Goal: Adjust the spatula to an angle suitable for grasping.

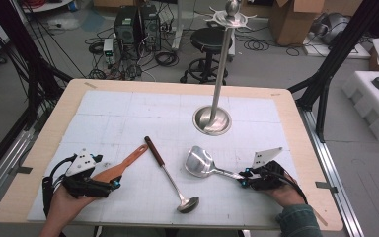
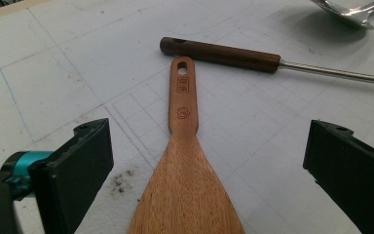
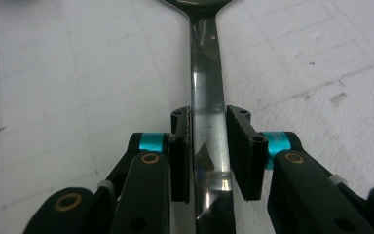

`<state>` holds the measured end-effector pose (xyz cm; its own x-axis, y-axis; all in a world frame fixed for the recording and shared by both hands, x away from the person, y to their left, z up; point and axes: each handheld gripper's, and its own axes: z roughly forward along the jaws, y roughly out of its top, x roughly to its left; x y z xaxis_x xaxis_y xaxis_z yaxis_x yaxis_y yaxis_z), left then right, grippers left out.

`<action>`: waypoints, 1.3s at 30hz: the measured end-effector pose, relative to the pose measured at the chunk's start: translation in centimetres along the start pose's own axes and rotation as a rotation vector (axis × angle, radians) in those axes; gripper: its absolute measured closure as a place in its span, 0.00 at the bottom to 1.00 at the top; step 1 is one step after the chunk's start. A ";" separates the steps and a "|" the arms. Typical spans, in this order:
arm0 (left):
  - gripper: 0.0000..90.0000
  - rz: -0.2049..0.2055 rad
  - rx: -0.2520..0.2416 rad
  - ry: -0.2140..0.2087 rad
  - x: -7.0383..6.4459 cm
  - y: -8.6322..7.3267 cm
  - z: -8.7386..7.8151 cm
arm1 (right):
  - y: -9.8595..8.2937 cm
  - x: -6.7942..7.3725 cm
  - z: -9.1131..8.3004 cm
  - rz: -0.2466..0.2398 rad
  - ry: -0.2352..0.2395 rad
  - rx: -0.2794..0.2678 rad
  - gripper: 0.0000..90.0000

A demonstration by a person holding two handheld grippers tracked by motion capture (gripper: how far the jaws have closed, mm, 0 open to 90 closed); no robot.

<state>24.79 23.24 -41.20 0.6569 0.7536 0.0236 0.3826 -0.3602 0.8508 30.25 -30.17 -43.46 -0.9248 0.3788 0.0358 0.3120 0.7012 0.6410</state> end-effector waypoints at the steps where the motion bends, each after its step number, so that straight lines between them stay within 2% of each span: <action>1: 0.05 0.000 0.002 -0.001 0.0 0.0 0.0 | 0.1 0.0 0.1 -0.002 0.002 0.000 0.81; 9: 0.05 0.000 0.004 0.000 0.1 -0.1 0.0 | 0.6 0.3 0.1 -0.016 0.002 0.018 0.83; 20: 0.05 0.000 -0.004 0.001 0.1 0.0 -0.2 | 0.8 0.0 0.0 -0.024 0.009 -0.006 0.83; 29: 0.05 0.001 -0.002 0.001 0.1 0.0 -0.1 | 0.8 0.1 0.3 -0.007 0.004 0.011 0.82; 32: 0.05 0.004 0.001 0.001 0.1 0.0 -0.1 | 0.9 0.1 0.5 -0.008 -0.005 0.013 0.80; 34: 0.05 0.003 0.000 0.002 0.1 0.0 -0.1 | 1.3 0.1 1.0 0.010 -0.012 -0.005 0.73; 39: 0.05 0.003 0.001 0.001 0.1 0.0 -0.1 | 2.1 0.2 1.8 -0.001 -0.019 -0.004 0.74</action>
<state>24.78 23.38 -41.13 0.6573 0.7531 0.0267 0.3814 -0.3631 0.8501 31.16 -27.56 -43.44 -0.9209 0.3892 0.0204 0.3099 0.6996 0.6438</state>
